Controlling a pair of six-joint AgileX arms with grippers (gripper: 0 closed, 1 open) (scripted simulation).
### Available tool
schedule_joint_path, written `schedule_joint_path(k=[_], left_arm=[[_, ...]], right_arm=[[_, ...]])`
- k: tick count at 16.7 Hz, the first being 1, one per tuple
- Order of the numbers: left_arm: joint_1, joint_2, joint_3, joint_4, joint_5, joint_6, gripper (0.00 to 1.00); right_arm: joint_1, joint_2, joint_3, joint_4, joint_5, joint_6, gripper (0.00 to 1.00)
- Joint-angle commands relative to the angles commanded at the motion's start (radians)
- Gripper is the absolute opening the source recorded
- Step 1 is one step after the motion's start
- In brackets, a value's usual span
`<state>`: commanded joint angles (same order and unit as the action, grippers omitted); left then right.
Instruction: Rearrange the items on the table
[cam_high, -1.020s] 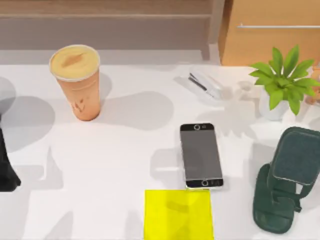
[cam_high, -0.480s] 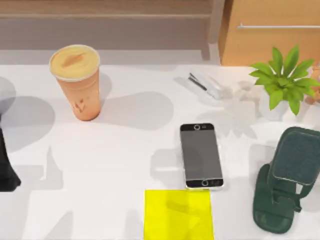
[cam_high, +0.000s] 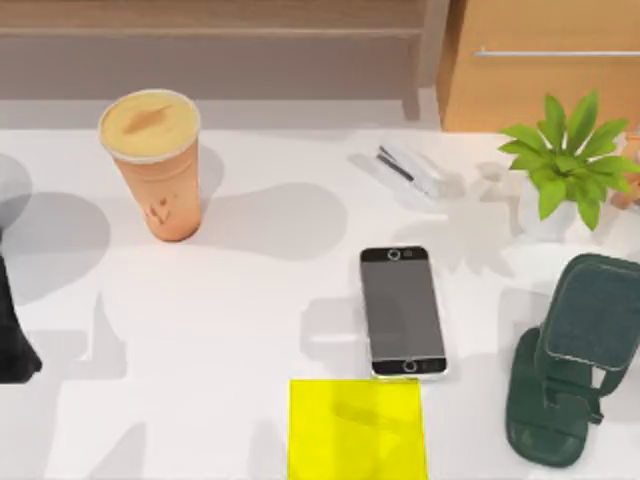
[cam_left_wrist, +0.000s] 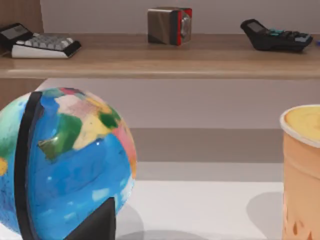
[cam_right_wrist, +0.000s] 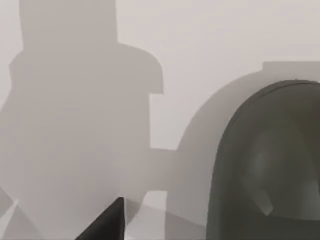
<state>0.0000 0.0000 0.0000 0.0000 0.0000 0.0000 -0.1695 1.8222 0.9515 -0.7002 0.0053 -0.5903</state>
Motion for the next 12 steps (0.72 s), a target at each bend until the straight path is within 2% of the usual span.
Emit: schedule_joint_path(k=[4, 12], left_arm=[[0.000, 0.000, 0.000, 0.000, 0.000, 0.000, 1.00], [0.000, 0.000, 0.000, 0.000, 0.000, 0.000, 1.00]], right_arm=[[0.000, 0.000, 0.000, 0.000, 0.000, 0.000, 0.02], [0.000, 0.000, 0.000, 0.000, 0.000, 0.000, 0.00]])
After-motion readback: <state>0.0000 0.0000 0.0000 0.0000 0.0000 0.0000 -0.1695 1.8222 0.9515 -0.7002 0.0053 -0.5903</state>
